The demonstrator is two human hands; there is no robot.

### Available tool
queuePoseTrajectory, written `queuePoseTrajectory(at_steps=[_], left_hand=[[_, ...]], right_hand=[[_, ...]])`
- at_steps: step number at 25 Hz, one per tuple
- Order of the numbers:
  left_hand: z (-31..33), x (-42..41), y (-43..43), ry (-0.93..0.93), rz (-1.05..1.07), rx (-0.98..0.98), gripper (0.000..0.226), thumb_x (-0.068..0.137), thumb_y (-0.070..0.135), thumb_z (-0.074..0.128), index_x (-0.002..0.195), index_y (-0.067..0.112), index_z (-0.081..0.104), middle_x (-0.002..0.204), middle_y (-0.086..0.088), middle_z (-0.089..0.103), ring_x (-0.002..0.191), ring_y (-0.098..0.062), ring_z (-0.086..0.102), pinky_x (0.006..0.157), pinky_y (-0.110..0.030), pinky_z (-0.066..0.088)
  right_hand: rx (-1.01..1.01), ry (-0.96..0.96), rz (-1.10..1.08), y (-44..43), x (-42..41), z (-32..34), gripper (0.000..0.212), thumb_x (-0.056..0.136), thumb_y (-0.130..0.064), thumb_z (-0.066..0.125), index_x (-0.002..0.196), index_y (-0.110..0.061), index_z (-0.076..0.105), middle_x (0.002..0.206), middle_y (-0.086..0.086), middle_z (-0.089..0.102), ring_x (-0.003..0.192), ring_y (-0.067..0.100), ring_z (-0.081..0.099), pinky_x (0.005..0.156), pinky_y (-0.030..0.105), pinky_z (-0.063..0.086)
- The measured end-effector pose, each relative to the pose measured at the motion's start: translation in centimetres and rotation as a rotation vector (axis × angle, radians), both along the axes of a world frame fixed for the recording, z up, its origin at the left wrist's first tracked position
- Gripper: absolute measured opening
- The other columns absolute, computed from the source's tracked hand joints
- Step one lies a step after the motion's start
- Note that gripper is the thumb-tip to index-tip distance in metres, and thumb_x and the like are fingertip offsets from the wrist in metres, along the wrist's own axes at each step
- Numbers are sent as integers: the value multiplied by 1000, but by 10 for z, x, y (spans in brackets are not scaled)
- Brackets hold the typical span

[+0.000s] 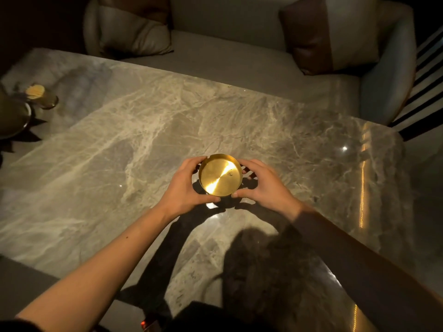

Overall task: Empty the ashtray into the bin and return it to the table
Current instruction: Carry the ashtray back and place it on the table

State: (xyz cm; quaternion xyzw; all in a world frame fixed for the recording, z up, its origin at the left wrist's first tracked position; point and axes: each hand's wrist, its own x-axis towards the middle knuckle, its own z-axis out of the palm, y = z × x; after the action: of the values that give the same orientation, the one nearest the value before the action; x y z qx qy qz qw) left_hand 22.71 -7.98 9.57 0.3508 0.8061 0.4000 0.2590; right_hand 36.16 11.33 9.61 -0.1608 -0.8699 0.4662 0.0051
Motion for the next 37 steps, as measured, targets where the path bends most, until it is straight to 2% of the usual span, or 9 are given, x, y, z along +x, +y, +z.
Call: queuePoseTrajectory(at_steps=[7,12,15,20,22,25,27,31,37], left_hand=[[8,0,-24,18,66,-5,100,52,36,94,138,22,45,134,6,49,121,-11,50,105,-27,41],[6,-34,-56,16,76,-27,101,51,38,95,138,23,46,132,5,52,120,-11,51,105,-28,42],[-1,-72,-80,13,56,-22,101,50,39,95,138,24,46,131,5,51,121,-13,51,106,-29,40],[-19,-159,-139,-14,38,18,103,48,44,91,138,27,44,133,8,47,121,-6,47,98,-7,31],[-24,-205,-177,-23,9,29,103,47,49,88,138,27,44,133,9,47,119,-5,47,97,-7,32],[-27,-257,-242,-44,1,-1,104,47,51,86,139,22,45,134,7,48,120,-10,49,101,-16,37],[-28,-283,-284,-69,29,4,105,47,54,82,139,19,46,134,6,49,120,-10,49,100,-8,37],[-41,-313,-352,-195,180,36,103,46,48,86,137,19,48,137,-1,51,126,-18,53,106,-37,47],[-50,-336,-431,-77,267,-47,103,50,35,92,139,12,46,138,-9,48,126,-19,49,101,-45,49]], right_hand=[[-16,39,41,-16,-13,1,85,59,-37,89,135,-23,52,121,-7,57,106,3,53,87,10,39],[-28,32,54,-47,-49,1,84,61,-38,88,135,-24,51,123,-8,55,109,6,52,94,22,43],[-29,27,49,-74,-82,-3,83,63,-36,87,136,-22,51,122,-7,55,107,4,51,91,15,42],[28,26,13,-135,-166,-15,82,61,-40,87,133,-23,52,113,-11,55,98,-1,52,86,6,37],[43,13,-20,-178,-208,-20,84,60,-40,89,133,-20,53,116,-7,57,101,2,53,84,3,35],[13,-19,-17,-245,-257,-26,83,58,-40,89,130,-17,54,116,-1,60,99,7,55,84,11,40],[10,-32,-9,-289,-285,-28,80,60,-42,88,128,-17,55,117,0,61,101,8,56,86,18,43],[9,-59,51,-349,-336,-33,75,65,-39,85,130,-18,54,120,0,59,105,9,55,92,24,44],[4,-100,211,-416,-385,-42,78,67,-38,83,134,-18,49,123,0,56,109,11,53,96,26,45]])
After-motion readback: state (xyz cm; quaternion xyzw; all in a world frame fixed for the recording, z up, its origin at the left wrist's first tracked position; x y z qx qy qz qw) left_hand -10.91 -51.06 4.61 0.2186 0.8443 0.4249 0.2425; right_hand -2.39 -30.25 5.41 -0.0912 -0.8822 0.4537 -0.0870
